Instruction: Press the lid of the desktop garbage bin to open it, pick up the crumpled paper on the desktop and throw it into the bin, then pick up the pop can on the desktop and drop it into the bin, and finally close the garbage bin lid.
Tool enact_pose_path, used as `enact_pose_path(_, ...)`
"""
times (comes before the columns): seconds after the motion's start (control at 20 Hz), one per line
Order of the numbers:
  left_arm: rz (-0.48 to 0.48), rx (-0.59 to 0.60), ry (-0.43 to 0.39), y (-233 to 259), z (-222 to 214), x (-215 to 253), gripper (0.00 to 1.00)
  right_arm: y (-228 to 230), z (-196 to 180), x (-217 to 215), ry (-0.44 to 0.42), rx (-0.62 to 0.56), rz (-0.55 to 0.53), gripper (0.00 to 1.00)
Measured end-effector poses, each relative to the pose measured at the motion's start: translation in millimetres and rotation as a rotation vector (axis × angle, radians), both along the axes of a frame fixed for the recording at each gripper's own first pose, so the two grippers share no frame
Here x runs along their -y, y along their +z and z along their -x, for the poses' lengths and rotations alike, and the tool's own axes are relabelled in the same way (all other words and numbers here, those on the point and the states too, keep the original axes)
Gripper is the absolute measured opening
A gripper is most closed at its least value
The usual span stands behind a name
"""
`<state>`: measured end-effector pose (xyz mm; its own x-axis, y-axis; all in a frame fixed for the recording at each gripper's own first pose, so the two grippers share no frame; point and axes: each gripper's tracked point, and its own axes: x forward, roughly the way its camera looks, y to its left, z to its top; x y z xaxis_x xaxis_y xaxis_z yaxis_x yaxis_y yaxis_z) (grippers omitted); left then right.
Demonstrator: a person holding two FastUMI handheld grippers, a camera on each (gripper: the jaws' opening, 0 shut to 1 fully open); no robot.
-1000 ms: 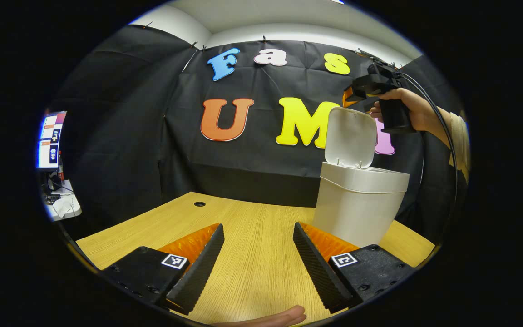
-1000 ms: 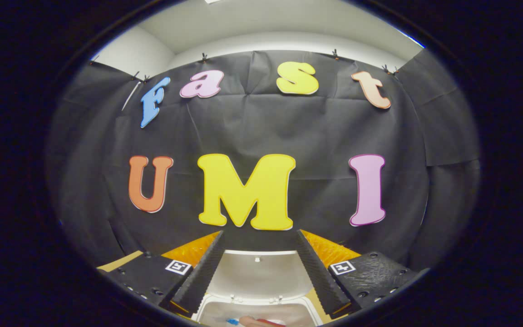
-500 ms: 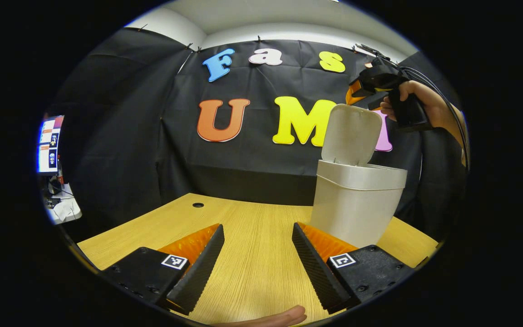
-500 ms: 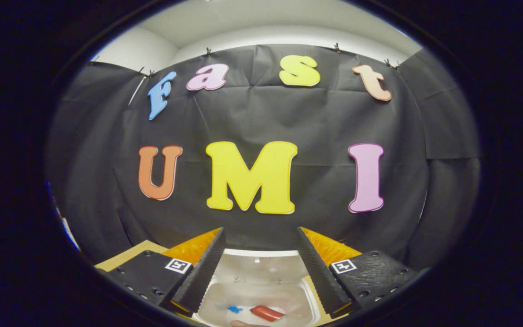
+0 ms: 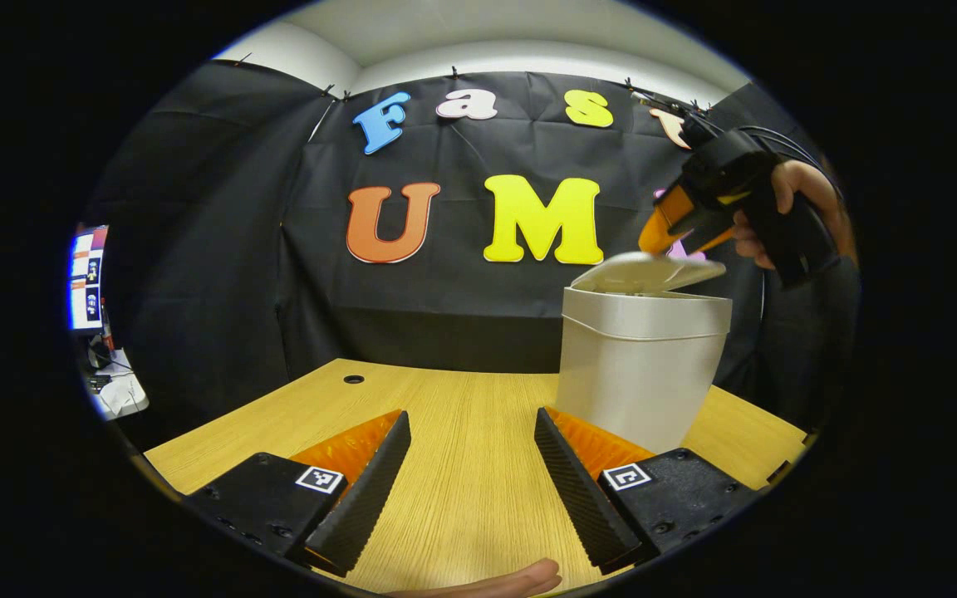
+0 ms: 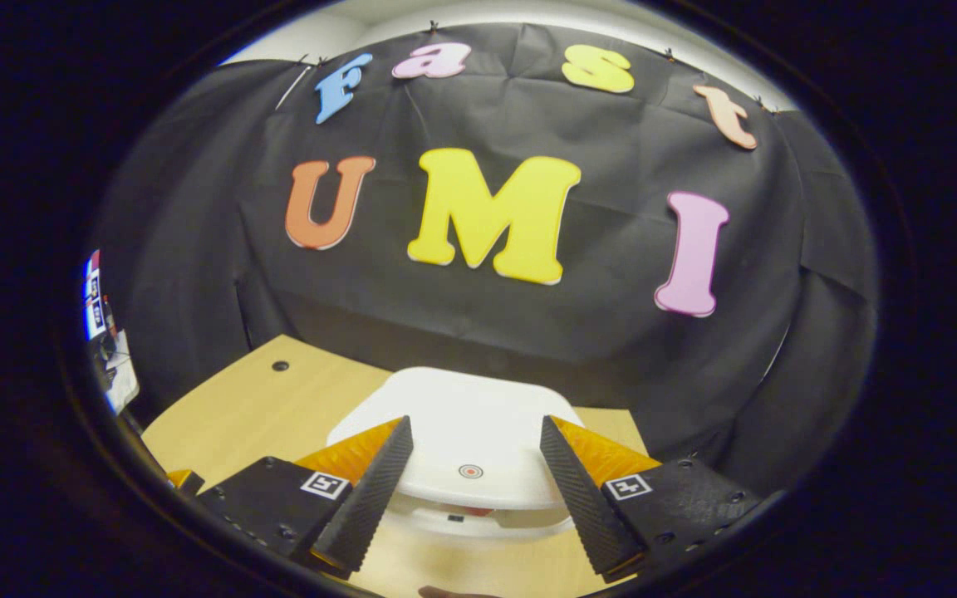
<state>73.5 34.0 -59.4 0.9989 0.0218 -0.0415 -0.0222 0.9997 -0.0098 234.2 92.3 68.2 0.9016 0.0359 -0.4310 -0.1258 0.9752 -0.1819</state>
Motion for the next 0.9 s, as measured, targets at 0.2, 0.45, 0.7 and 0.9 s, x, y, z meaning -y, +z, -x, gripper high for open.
enact_pose_path(0.2,-0.002,-0.004,0.001,1,-2,1,0.98,-17,-1,3,0.011,-0.003,-0.142,0.99)
enact_pose_path(0.45,0.009,-0.025,-0.004,-5,-6,5,0.98,-20,1,5,0.022,0.034,-0.121,0.97)
enact_pose_path(0.7,-0.001,-0.035,0.001,-9,-8,4,0.98,-23,9,6,-0.006,0.029,-0.124,0.98)
enact_pose_path(0.9,0.001,-0.037,0.005,-9,-8,6,0.98,-28,13,8,-0.005,0.057,-0.135,0.99)
